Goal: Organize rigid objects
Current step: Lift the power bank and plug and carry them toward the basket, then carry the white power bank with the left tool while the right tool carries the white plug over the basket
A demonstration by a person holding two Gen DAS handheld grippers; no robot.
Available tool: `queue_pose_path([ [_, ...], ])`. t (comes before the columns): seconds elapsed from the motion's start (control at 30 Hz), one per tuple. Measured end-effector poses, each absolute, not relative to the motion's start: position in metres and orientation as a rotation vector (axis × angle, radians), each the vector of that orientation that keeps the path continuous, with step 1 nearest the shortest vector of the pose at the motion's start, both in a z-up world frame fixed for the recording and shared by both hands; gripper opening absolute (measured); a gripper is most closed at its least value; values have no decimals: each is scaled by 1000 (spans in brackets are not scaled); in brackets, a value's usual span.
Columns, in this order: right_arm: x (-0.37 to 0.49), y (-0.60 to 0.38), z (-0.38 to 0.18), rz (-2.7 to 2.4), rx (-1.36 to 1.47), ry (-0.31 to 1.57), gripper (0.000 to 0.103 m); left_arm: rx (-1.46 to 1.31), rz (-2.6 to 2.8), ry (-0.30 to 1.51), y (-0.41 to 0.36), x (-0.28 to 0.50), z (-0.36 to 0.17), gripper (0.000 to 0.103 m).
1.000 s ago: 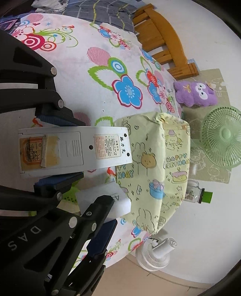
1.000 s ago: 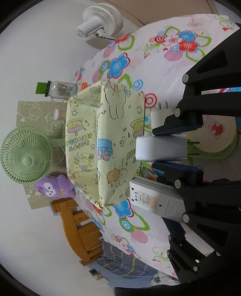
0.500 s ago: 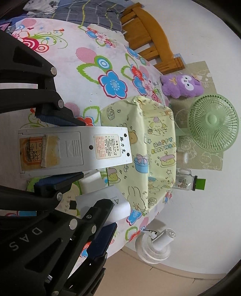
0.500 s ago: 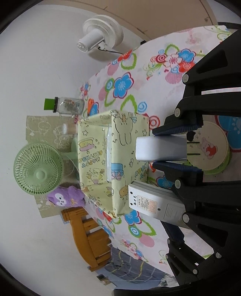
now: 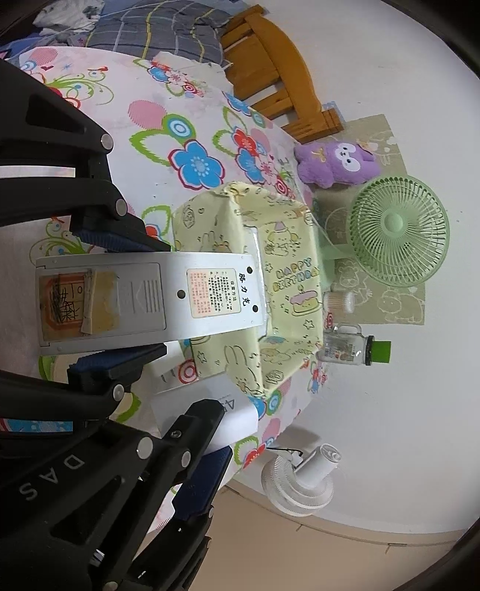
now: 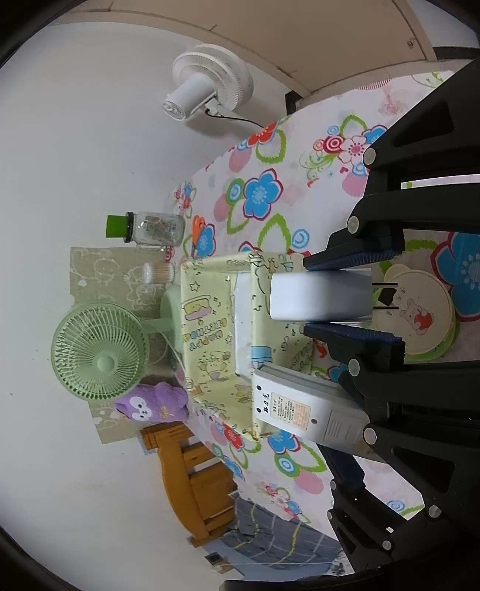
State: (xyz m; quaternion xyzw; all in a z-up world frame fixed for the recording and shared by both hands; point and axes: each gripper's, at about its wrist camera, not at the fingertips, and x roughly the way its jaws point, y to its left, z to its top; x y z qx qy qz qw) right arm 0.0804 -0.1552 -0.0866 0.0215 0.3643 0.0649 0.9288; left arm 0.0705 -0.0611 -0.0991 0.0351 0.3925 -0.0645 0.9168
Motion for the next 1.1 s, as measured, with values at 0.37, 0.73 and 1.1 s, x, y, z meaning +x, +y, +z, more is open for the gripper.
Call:
queue_pose_path([
  [0.37,79,-160,-65,126,49,701,32,82,-135,764,-65,72,-77,47],
  [0.73,81,-163,-49,129,56,667,32,85,-134,730,-65,75,-61,47],
  [1.1,88,-163,-42,131,56,653,32,83,-130,715,-64,82,-57,47],
])
